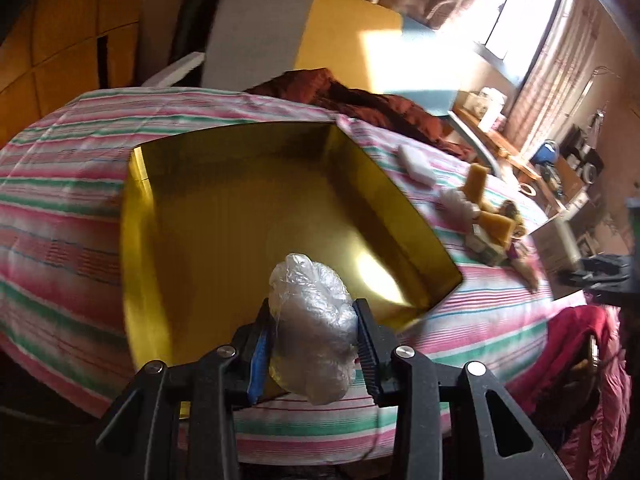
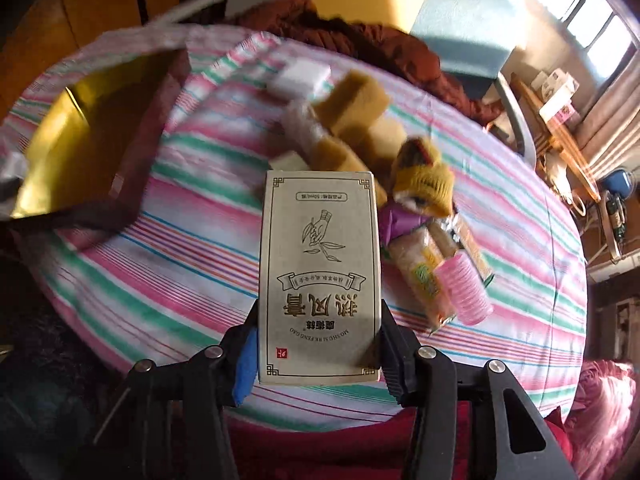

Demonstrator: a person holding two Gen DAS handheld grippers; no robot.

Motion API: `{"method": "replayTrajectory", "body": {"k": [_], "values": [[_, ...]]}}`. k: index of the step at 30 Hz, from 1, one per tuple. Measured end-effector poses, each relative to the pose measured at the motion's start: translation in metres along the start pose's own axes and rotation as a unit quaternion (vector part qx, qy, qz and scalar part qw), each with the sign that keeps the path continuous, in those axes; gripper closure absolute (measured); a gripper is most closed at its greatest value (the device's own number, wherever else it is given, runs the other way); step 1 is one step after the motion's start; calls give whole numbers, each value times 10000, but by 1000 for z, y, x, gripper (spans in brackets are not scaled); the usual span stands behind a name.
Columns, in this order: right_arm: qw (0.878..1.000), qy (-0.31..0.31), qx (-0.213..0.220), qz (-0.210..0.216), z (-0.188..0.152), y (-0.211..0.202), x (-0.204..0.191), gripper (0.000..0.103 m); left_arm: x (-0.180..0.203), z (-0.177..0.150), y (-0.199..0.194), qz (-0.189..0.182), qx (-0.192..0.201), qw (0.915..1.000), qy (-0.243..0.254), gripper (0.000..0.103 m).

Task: Organize objects
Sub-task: 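Lower the cream box into the gold tray with right while left drops the bag in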

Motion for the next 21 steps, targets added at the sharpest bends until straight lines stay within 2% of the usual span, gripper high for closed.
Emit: {"method": "replayTrajectory", "body": {"k": [4,9,12,15,18,20,21], "values": [[9962,207,585,610,39,-37,-24,52,-32,-8,1,319,-45,9992,-252,64],[9881,-52,901,1244,99,-50,-117,52,-53,-9,-2,574,1,9977,-368,55],[9865,-152,901,1362,131,-45,-177,51,-62,-9,-6,647,80,9968,-472,54],[9879,-104,889,1267,171,-29,-218,51,-65,-3,-14,704,218,9962,-463,54],[9872,43,763,1396,195,-11,-238,50,-64,5,-26,723,429,9956,-422,54],[9892,195,732,1253,201,-3,-240,49,-64,9,-32,789,553,9946,-386,54],[9888,262,751,1263,200,-2,-239,44,-62,12,-34,809,587,9943,-365,54]]}}
Point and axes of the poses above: each gripper's, at about its wrist camera, not at the fingertips, and y roughly the way its jaws point, x to its right, z to its top, the point moved 10 cm from there along y, roughly the way its jaws point, and after that the axes turned 12 degrees about -z, right-handed, at the moved point
